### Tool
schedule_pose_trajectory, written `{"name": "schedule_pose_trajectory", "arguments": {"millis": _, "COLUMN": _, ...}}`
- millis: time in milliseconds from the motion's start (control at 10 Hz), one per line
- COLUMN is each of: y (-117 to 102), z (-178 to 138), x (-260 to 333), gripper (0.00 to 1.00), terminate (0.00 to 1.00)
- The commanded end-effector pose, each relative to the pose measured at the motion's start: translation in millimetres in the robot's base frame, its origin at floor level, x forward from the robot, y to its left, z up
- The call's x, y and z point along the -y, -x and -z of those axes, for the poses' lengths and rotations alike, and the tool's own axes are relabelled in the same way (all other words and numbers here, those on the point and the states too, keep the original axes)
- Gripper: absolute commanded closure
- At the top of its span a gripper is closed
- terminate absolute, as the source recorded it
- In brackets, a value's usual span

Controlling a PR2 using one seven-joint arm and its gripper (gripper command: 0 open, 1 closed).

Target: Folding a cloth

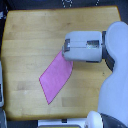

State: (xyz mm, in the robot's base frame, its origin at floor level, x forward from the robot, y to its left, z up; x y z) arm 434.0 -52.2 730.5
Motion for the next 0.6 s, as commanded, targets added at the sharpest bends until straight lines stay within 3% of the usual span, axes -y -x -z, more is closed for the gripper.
{"name": "schedule_pose_trajectory", "arguments": {"millis": 0, "y": -30, "z": -31, "x": 10, "gripper": 1.0, "terminate": 0.0}}
{"name": "schedule_pose_trajectory", "arguments": {"millis": 300, "y": -48, "z": -65, "x": 13, "gripper": 1.0, "terminate": 0.0}}
{"name": "schedule_pose_trajectory", "arguments": {"millis": 500, "y": -36, "z": -91, "x": 7, "gripper": 1.0, "terminate": 0.0}}
